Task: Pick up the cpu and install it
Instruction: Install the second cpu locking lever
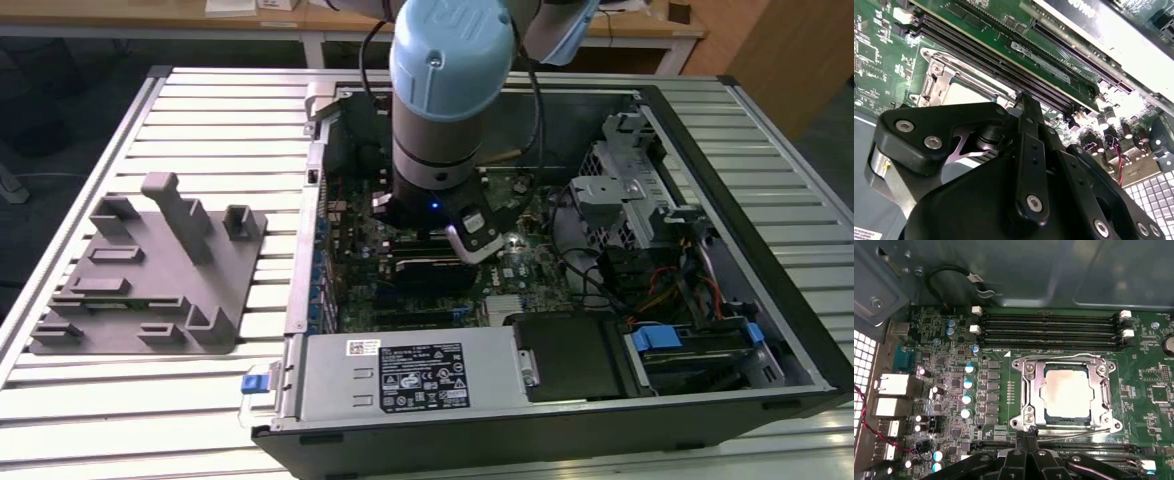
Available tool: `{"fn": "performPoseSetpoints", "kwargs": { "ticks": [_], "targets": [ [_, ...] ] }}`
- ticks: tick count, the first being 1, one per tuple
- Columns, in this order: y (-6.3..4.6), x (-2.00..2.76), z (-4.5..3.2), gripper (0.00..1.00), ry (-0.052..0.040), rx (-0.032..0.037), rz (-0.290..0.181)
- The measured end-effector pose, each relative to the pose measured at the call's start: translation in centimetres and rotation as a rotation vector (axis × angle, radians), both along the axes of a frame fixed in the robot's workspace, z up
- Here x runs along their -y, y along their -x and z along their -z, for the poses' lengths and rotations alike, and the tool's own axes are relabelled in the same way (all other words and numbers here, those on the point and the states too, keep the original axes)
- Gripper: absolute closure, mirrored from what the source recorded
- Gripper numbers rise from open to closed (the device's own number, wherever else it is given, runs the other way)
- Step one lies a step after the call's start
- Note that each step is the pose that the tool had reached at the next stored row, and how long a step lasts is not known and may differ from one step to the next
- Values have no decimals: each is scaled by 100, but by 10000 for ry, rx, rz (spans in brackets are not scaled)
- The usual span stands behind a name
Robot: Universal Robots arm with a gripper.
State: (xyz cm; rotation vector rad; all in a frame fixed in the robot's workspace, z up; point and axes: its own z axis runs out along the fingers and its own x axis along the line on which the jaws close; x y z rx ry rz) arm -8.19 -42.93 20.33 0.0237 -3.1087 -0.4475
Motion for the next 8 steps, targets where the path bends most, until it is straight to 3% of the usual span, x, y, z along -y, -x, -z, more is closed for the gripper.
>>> {"fn": "performPoseSetpoints", "kwargs": {
  "ticks": [8],
  "targets": [
    [25, 18, 51, 89, -206, 13, 1]
  ]
}}
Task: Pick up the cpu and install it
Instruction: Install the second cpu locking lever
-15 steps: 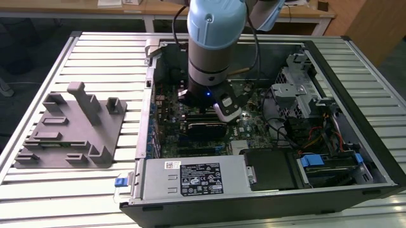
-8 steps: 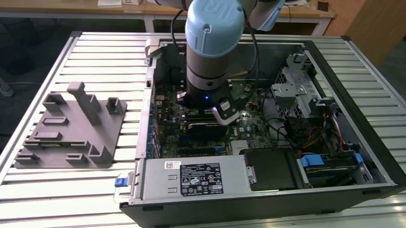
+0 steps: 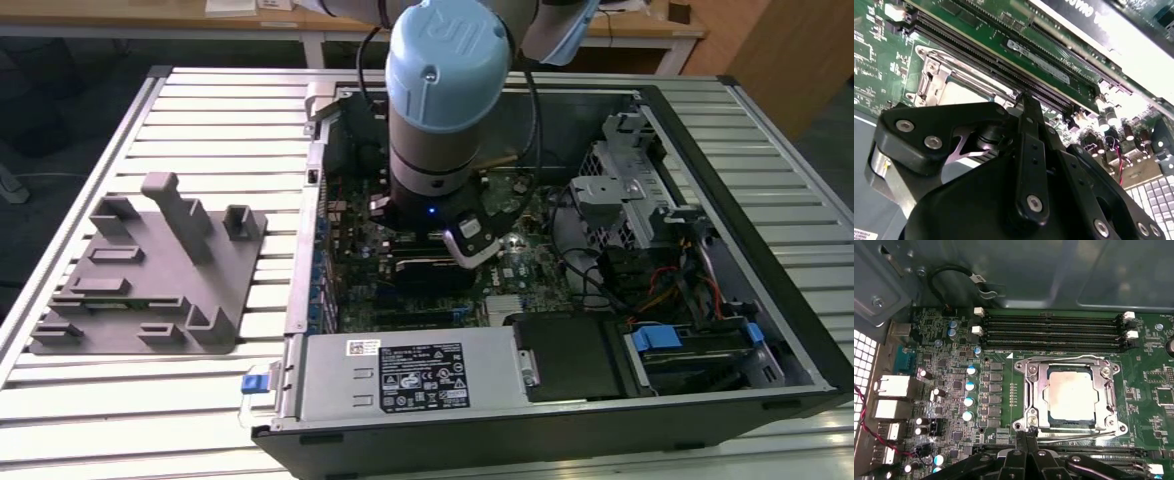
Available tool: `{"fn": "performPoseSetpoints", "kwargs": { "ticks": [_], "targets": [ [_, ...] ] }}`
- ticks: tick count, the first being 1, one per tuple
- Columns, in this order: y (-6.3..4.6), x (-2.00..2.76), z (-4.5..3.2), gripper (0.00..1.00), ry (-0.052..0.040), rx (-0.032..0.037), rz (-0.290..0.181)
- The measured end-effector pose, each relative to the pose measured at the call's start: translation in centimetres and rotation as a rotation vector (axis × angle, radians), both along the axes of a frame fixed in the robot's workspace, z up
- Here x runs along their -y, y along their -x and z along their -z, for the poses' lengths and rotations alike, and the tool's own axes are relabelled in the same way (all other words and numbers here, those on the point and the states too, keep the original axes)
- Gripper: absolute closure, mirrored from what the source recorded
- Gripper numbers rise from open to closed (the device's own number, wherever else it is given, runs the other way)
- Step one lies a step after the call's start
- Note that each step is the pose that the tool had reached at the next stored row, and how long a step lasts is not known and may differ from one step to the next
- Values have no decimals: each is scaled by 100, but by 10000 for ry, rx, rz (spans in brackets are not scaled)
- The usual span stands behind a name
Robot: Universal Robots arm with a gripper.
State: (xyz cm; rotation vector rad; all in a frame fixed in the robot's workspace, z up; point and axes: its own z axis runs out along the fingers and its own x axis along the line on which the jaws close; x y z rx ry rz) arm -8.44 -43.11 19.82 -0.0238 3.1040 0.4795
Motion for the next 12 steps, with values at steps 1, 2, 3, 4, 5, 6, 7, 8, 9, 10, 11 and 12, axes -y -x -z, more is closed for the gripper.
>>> {"fn": "performPoseSetpoints", "kwargs": {
  "ticks": [1, 2, 3, 4, 5, 6, 7, 8, 9, 10, 11, 12],
  "targets": [
    [5, 0, 7, 89, -26, 1, 0],
    [9, 0, 15, 89, -51, 2, 0],
    [15, 1, 23, 89, -84, 4, -1],
    [22, 1, 31, 89, -128, 6, 0],
    [29, 1, 40, 89, -168, 9, 0],
    [35, 0, 48, 89, -211, 10, 1],
    [41, 1, 56, 89, -249, 11, 0],
    [46, 1, 63, 89, -283, 12, 0],
    [50, 0, 70, 89, -310, 13, -1],
    [53, 0, 76, 89, -338, 13, -1],
    [57, 1, 81, 89, -364, 12, -2],
    [59, 1, 85, 89, -393, 12, -2]
  ]
}}
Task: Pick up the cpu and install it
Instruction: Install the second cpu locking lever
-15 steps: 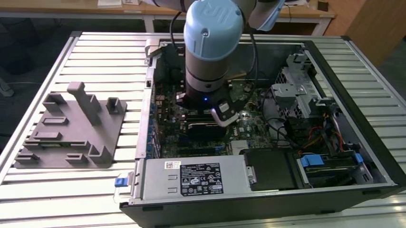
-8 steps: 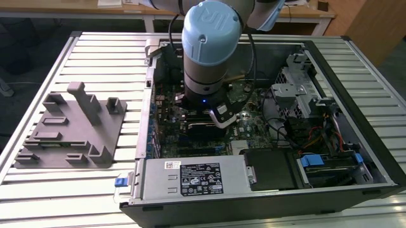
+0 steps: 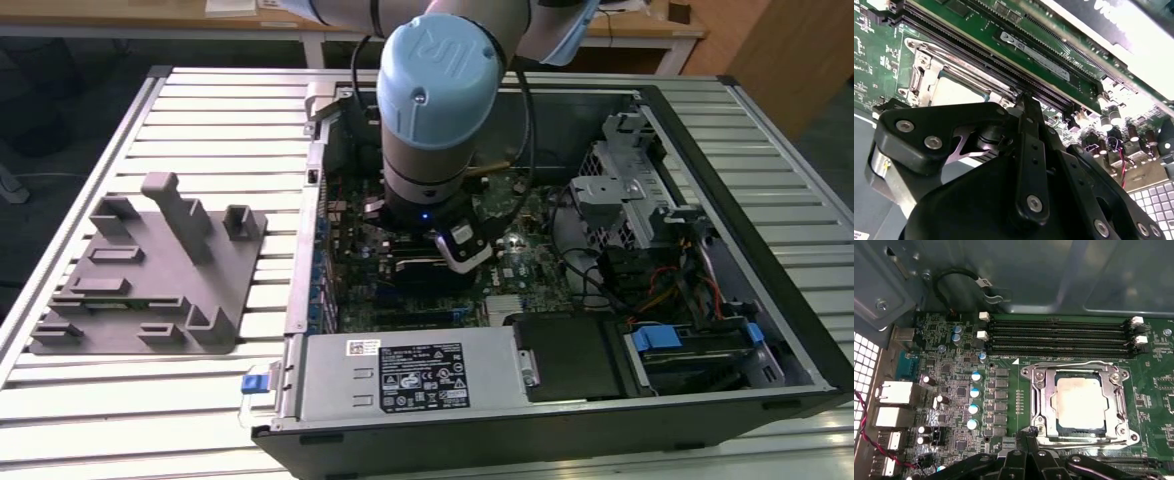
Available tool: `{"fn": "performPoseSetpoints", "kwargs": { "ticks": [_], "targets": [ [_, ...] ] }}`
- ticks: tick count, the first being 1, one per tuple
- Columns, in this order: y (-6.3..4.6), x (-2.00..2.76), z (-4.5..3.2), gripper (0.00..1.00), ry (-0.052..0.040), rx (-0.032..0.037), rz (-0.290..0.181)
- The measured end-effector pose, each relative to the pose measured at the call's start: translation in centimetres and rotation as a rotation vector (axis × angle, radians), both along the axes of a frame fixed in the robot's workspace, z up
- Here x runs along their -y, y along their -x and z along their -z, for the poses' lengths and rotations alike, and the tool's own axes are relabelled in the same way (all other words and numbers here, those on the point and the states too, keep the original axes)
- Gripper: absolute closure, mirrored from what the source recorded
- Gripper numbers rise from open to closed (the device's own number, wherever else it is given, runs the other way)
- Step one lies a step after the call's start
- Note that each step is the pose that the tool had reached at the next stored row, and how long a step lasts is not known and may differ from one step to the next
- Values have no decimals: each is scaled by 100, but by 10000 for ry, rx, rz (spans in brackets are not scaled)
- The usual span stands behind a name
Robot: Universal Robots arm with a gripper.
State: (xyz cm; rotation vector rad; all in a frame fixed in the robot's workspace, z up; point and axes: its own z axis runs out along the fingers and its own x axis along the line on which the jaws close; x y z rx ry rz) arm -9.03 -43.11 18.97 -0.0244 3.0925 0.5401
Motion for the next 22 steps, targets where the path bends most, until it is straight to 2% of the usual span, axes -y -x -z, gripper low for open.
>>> {"fn": "performPoseSetpoints", "kwargs": {
  "ticks": [3, 5, 13, 18, 22],
  "targets": [
    [3, -1, 7, 89, -104, 1, 3],
    [3, -2, 12, 89, -117, 2, 3],
    [9, -1, 37, 89, -114, 1, 2],
    [11, -2, 43, 89, -66, 0, 2],
    [12, -2, 44, 89, -64, 2, 2]
  ]
}}
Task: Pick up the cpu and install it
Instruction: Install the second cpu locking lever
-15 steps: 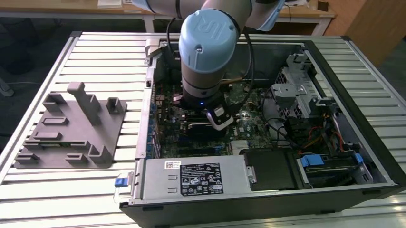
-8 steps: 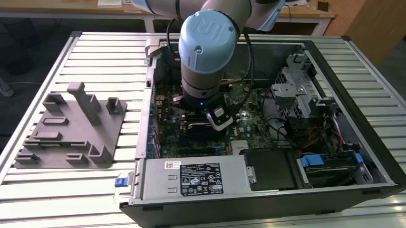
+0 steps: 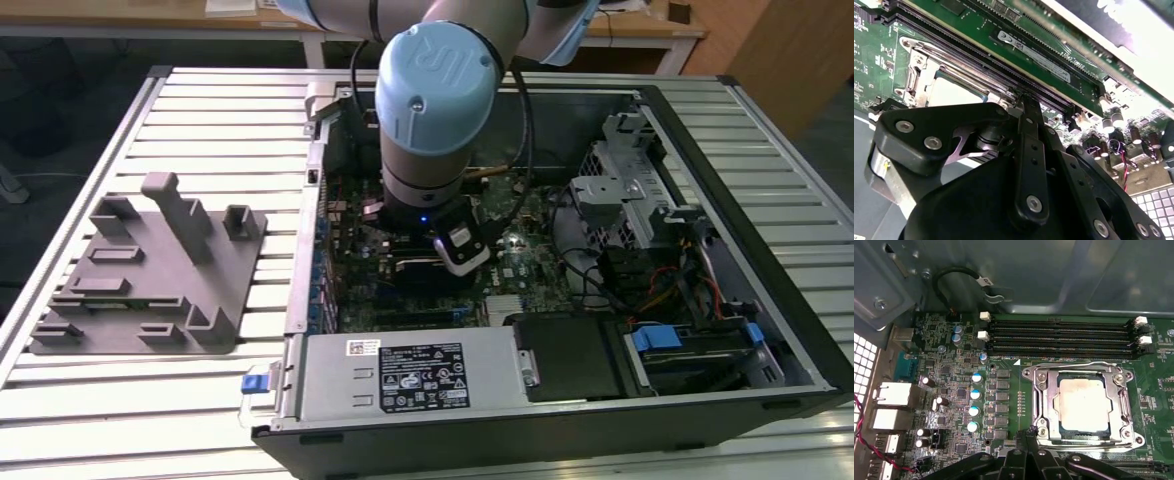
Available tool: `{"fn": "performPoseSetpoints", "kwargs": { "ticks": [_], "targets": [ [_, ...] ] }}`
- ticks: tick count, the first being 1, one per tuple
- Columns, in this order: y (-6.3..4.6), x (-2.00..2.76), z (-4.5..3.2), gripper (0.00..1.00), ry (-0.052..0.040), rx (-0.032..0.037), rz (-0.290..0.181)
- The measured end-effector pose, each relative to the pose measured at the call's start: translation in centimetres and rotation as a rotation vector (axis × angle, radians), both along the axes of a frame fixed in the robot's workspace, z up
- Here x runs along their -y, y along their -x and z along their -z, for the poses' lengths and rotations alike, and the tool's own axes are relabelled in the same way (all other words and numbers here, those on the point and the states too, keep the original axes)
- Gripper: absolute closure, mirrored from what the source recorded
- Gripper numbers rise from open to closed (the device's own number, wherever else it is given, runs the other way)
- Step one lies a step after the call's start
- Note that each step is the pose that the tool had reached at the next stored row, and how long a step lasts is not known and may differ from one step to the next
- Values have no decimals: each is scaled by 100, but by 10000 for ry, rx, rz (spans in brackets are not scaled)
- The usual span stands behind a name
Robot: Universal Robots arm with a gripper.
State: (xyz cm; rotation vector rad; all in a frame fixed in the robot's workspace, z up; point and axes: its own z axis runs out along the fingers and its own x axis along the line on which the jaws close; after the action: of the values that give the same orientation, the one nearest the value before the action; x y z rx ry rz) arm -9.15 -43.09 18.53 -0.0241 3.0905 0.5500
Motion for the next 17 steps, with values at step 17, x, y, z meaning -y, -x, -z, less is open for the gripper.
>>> {"fn": "performPoseSetpoints", "kwargs": {
  "ticks": [17],
  "targets": [
    [0, -1, -132, 89, 93, 0, 0]
  ]
}}
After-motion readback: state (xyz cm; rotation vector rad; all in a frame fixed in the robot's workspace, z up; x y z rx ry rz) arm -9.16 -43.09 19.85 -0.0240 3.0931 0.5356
